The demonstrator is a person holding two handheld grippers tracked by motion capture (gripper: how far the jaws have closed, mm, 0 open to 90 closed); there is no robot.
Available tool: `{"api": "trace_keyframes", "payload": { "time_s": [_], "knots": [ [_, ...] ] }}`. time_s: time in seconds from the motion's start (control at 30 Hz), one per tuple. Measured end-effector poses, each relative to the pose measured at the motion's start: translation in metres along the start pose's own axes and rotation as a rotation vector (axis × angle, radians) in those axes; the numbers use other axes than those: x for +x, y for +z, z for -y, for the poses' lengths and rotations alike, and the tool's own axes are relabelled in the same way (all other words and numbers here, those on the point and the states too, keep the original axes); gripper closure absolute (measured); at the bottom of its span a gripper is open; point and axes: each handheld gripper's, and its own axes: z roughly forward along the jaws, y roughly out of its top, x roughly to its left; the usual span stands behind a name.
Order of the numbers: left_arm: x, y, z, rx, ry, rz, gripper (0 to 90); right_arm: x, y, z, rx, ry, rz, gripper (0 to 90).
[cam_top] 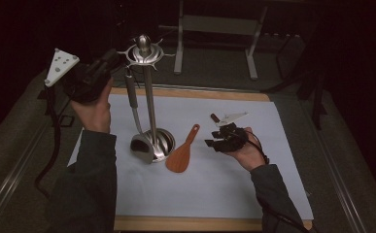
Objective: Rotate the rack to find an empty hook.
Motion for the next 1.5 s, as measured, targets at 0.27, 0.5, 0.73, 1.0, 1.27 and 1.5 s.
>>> {"api": "trace_keyframes", "payload": {
  "time_s": [0.27, 0.5, 0.73, 1.0, 1.27, 1.5],
  "knots": [
    [-0.001, -0.004, 0.005, 0.024, 0.038, -0.009, 89.4, -0.003, -0.002, 0.003, -0.001, 0.009, 0.004, 55.8],
    [-0.005, -0.009, 0.009, 0.032, 0.068, -0.007, 88.6, -0.005, -0.003, 0.005, 0.001, 0.011, 0.009, 55.8],
    [-0.003, -0.022, 0.02, 0.036, 0.076, -0.004, 87.9, -0.007, -0.005, 0.007, 0.002, 0.013, 0.013, 55.8],
    [0.01, -0.04, 0.052, 0.082, 0.047, -0.02, 86.5, -0.009, -0.006, 0.008, 0.011, 0.01, 0.021, 55.9],
    [0.019, -0.057, 0.102, 0.15, -0.001, -0.022, 82.7, -0.012, -0.005, 0.009, 0.03, 0.003, 0.037, 55.9],
    [0.026, -0.073, 0.141, 0.197, -0.059, -0.023, 78.4, -0.017, -0.004, 0.013, 0.063, -0.008, 0.065, 56.0]
  ]
}}
